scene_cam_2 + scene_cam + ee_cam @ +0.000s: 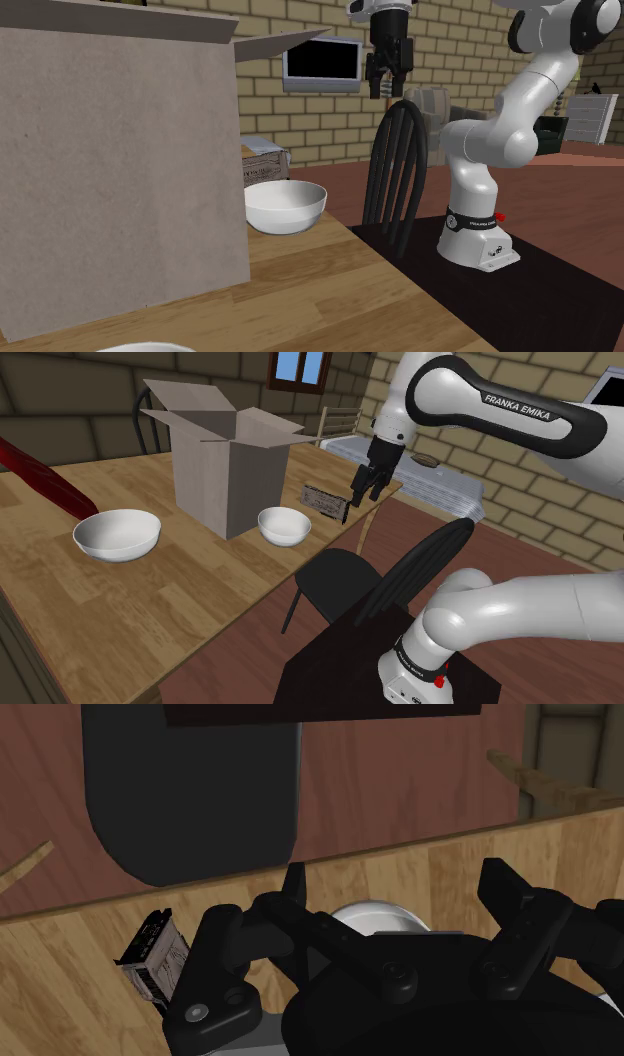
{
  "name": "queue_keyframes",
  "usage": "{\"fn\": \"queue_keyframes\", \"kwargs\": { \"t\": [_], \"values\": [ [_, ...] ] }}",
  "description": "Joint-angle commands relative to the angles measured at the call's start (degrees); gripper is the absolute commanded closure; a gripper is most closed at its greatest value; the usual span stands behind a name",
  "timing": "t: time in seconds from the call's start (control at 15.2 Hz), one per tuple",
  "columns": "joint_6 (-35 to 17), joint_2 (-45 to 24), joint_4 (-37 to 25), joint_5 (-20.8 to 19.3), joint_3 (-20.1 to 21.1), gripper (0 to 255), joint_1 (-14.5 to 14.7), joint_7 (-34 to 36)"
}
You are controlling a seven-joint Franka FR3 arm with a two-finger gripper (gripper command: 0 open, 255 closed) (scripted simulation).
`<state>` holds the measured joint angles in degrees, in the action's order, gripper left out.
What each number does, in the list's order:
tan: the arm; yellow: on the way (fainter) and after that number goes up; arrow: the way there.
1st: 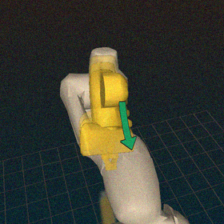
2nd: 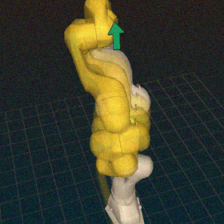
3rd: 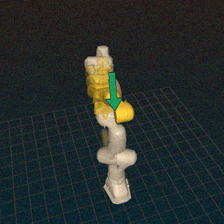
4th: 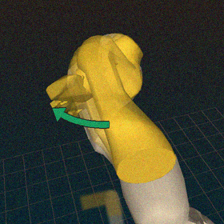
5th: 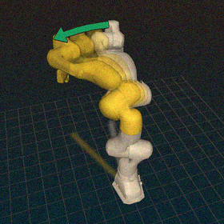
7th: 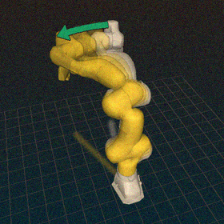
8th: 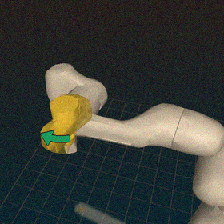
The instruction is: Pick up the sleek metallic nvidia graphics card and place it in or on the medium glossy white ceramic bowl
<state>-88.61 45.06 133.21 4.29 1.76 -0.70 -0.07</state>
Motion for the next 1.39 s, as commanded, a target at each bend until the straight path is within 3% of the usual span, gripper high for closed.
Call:
{"fn": "queue_keyframes", "kwargs": {
  "t": [0.0,0.66,1.32],
  "values": [
    [0.00,0.00,0.00,0.00,0.00,0,0.00,0.00],
    [-8.59,-18.09,-6.80,-4.67,-7.71,0,-1.96,-11.35],
    [-13.08,-39.36,-21.10,-4.68,-13.47,0,-3.60,-22.13]
  ]
}}
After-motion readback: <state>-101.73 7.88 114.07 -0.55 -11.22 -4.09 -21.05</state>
